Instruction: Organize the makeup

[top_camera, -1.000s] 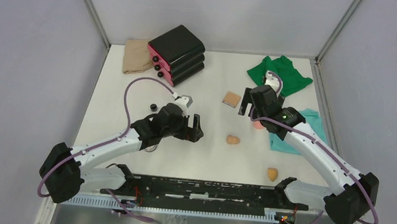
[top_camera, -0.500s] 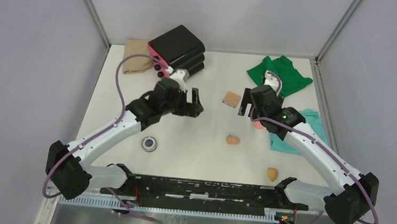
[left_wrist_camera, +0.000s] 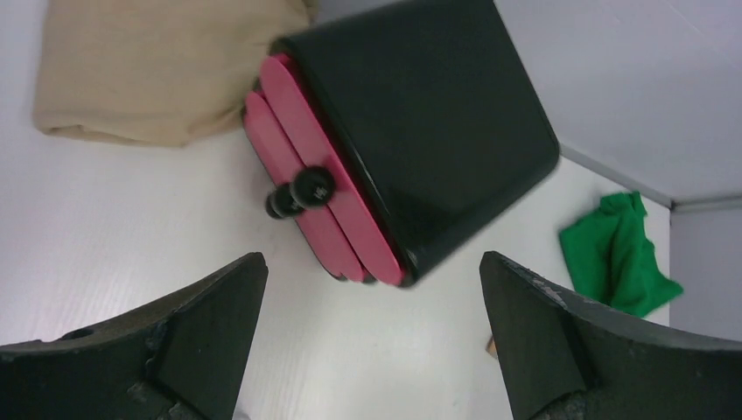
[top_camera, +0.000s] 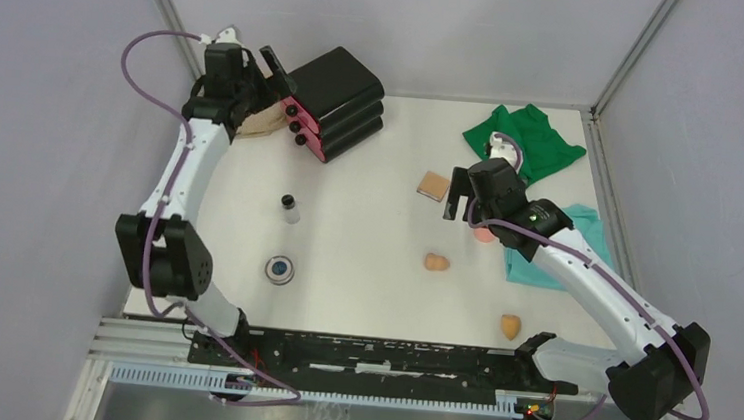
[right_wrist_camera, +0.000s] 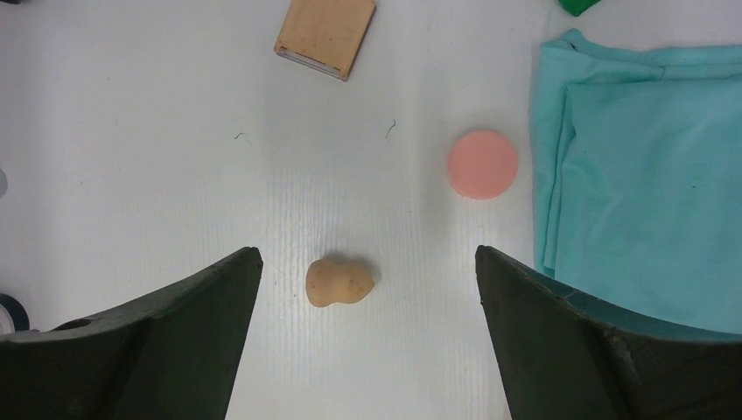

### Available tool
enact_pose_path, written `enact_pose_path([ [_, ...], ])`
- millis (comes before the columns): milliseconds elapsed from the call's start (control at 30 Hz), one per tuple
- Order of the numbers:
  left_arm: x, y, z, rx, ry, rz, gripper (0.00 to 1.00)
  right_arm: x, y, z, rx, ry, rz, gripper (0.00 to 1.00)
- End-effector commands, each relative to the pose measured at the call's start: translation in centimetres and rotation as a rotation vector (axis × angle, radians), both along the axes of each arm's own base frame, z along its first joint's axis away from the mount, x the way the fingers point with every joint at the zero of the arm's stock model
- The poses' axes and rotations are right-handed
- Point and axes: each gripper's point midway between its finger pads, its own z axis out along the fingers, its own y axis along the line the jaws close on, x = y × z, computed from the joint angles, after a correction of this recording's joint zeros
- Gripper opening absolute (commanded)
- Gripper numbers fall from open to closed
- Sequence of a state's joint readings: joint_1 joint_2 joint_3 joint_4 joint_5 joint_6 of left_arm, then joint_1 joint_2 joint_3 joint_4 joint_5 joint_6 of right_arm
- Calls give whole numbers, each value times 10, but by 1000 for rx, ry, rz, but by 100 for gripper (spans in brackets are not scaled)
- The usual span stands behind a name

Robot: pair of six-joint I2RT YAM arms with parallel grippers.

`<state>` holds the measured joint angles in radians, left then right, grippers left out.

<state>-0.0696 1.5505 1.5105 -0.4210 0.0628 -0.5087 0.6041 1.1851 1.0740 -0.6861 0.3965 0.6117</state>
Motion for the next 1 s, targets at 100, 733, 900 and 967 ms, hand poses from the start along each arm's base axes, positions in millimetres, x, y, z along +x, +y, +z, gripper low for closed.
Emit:
enact_pose_path([
  [100, 67, 51, -6, -48, 23, 122, 99, 1, -4, 17, -1, -34, -5, 100],
  [733, 165, 41, -67, -103, -18, -75, 98, 11, -5, 9, -66, -22, -2, 99],
  [900, 157, 23, -73, -126, -40, -174, 98, 13, 0, 3, -52, -10, -5, 99],
  [967, 148, 16, -74, -136, -53, -209, 98, 15, 2, 3, -50, -7, -4, 100],
])
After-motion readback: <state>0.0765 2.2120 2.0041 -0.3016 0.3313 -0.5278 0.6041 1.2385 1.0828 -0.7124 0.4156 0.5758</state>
